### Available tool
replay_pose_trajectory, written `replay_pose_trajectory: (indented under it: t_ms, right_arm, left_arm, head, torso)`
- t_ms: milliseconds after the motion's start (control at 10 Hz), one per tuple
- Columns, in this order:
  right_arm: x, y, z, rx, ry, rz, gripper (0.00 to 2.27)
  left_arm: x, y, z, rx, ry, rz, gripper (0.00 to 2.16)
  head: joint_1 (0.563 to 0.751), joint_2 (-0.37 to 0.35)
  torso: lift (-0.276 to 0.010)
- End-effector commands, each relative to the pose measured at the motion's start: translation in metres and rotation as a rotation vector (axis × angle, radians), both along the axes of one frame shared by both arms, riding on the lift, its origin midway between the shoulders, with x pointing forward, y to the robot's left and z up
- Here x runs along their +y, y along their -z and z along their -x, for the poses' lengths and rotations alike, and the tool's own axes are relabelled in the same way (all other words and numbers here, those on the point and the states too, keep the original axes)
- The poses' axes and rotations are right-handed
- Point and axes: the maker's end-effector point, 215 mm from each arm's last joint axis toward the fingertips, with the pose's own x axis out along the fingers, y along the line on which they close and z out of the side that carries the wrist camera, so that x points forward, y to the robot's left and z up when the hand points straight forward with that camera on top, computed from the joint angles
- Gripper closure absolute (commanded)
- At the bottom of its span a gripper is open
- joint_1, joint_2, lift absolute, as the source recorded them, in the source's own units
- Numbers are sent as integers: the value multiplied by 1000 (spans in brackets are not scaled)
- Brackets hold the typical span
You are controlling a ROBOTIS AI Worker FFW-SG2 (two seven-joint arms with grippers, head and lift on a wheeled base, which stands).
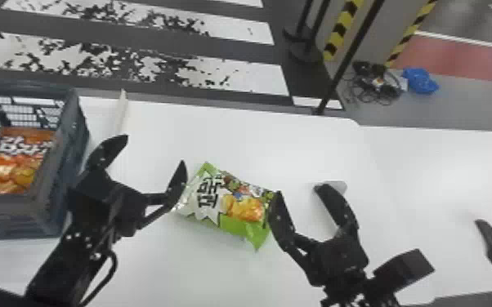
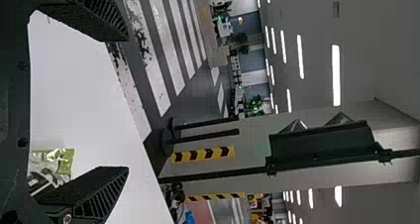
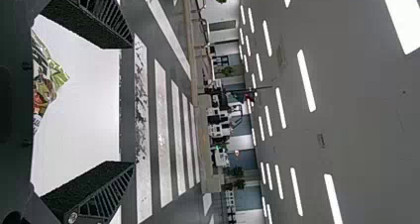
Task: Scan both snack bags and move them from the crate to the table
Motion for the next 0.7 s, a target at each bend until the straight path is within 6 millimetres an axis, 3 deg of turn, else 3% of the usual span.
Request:
replay_pose_trajectory:
  t_ms: [0, 400, 600]
  right_arm:
    - [6, 19, -6, 71, -22, -13, 83]
    - [31, 114, -14, 471, -173, -90, 83]
    - [22, 132, -21, 552, -181, -115, 80]
  left_arm:
    - [35, -16, 8, -27, -53, 20, 70]
    - [91, -26, 25, -42, -120, 61, 73]
    - [101, -22, 31, -31, -126, 61, 73]
  head:
    - [695, -190]
    - [695, -58]
    - [695, -22]
  torso:
    - [-88]
    - [-88]
    - [-88]
